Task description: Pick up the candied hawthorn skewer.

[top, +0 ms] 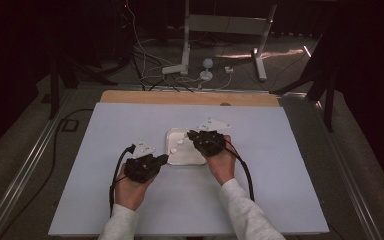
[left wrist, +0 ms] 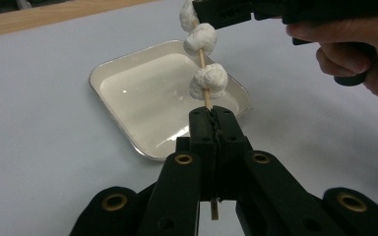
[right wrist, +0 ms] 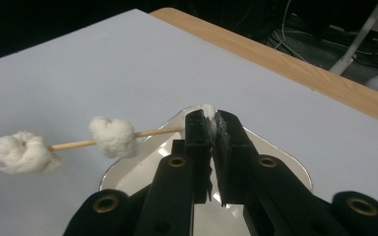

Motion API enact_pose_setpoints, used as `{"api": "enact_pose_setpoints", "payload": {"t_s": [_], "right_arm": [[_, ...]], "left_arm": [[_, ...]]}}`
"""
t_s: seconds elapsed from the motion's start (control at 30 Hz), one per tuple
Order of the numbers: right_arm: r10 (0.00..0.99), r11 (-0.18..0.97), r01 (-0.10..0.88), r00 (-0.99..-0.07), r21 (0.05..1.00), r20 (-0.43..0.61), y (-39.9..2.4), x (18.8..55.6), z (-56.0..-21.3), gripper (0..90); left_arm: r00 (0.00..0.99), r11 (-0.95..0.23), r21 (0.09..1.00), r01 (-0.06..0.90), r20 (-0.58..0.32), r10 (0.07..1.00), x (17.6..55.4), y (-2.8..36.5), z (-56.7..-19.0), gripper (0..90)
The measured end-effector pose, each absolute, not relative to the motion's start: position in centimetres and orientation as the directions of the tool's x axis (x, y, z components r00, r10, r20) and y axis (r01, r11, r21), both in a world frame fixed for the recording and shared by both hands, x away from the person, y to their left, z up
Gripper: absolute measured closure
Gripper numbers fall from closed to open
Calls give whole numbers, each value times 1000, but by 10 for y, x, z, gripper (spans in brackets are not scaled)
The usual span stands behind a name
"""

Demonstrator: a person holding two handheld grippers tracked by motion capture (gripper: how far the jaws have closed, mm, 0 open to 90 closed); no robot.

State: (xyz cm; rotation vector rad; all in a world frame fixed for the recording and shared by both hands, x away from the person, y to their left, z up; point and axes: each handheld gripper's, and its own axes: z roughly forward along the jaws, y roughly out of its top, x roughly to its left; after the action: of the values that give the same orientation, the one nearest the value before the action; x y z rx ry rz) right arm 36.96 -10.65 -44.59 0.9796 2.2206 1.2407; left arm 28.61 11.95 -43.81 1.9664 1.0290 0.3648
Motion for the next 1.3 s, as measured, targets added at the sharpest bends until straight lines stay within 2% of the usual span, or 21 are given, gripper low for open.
{"api": "enact_pose_setpoints", "payload": {"t_s": [0.1, 0.13, 0.17, 0.2, 0.27, 0.4, 0.67, 0.83, 0.97, 1.07, 1.3], "right_arm": [[754, 368, 375, -656, 851, -36, -105, 370, -449, 861], [815, 361, 390, -574, 847, -83, -109, 372, -450, 867], [827, 298, 427, -562, 854, -8, -120, 378, -452, 866], [817, 249, 441, -574, 862, 58, -131, 383, -452, 863], [801, 243, 457, -592, 856, 89, -136, 385, -451, 858], [735, 259, 437, -667, 861, 118, -134, 381, -449, 844], [674, 244, 455, -714, 856, 188, -127, 381, -455, 830], [632, 276, 458, -749, 845, 200, -125, 380, -457, 813], [612, 334, 451, -772, 828, 174, -119, 378, -461, 728], [633, 368, 459, -761, 809, 144, -117, 378, -465, 669], [700, 358, 487, -705, 797, 116, -118, 381, -467, 601]], "left_arm": [[616, -292, 798, 528, -123, 778, 285, 120, -437, 900], [620, -295, 796, 529, -125, 775, 284, 122, -436, 900], [615, -291, 799, 527, -123, 779, 282, 125, -434, 900], [611, -285, 801, 526, -122, 782, 281, 129, -433, 900], [604, -265, 807, 528, -137, 785, 283, 132, -432, 900], [605, -276, 800, 532, -131, 785, 287, 125, -438, 900], [596, -281, 793, 541, -125, 793, 290, 123, -444, 900], [584, -280, 792, 543, -117, 803, 291, 122, -446, 900], [577, -275, 790, 547, -118, 808, 292, 122, -448, 900], [582, -275, 791, 546, -122, 804, 293, 122, -448, 900], [599, -288, 785, 549, -129, 790, 293, 120, -449, 900]]}}
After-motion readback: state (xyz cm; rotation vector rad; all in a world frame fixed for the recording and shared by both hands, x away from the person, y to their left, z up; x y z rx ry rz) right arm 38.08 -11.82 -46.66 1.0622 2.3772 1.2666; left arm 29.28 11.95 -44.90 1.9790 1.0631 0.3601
